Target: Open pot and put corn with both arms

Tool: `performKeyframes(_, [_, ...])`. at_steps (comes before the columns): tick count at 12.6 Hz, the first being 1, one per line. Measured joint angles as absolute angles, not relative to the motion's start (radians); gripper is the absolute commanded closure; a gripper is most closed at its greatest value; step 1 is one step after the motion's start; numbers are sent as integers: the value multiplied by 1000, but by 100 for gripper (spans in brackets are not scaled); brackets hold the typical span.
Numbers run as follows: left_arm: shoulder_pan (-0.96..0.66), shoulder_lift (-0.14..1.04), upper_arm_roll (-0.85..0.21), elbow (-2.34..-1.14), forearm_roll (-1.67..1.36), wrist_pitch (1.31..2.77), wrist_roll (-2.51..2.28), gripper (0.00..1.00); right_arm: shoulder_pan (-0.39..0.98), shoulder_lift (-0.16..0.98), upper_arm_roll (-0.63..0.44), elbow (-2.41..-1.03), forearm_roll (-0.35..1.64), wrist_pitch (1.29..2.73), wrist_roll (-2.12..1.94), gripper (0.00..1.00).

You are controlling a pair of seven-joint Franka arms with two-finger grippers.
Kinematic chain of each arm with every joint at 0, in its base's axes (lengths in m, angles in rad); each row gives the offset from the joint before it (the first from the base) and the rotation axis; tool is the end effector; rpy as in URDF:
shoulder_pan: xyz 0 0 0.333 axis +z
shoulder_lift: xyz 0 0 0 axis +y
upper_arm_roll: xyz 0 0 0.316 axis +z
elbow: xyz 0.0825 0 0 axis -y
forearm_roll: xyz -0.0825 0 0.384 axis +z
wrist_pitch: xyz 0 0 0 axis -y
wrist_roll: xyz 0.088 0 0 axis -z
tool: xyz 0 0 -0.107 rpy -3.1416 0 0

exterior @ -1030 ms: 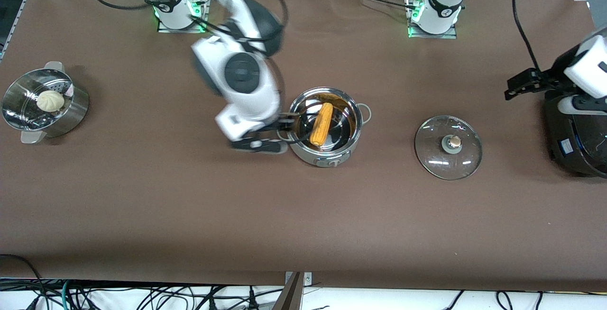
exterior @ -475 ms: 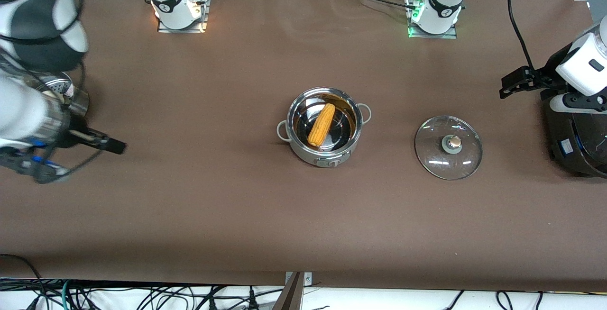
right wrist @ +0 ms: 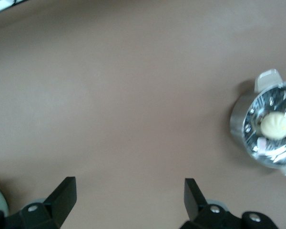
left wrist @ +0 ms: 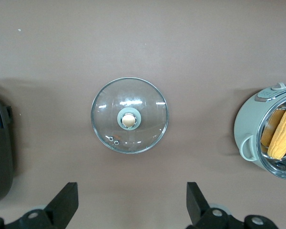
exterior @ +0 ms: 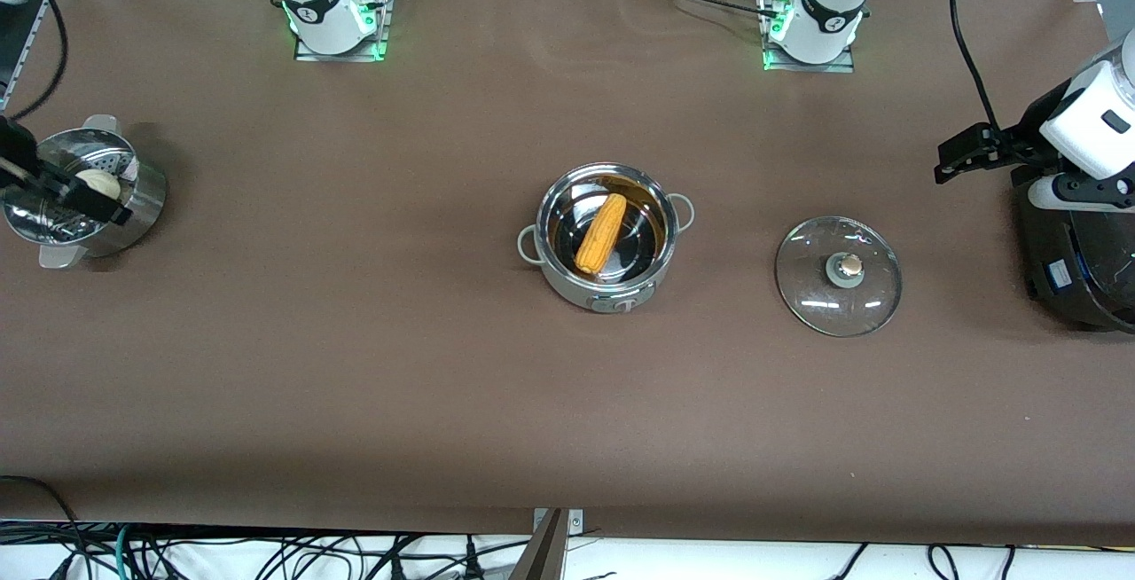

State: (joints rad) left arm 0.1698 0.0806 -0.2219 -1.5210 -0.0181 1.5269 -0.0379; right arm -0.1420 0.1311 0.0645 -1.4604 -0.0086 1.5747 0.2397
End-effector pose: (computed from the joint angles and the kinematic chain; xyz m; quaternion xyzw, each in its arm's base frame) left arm 0.5727 -0.0267 0.5998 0.9992 -0.0071 -0.0371 0.0163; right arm 0.5928 -0.0496 0.6017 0.9874 -0.1581 -0.0082 0.0008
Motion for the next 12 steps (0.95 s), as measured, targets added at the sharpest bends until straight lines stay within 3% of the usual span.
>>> performKeyframes(3, [170,81,-222,-1521,-18,1527,-38,0,-145,103,-8,-1496,12,1601,-14,0])
performKeyframes(12, [171,81,-221,-1521,-18,1527,-38,0,-135,139,1,-1490,10,1598,-24,0])
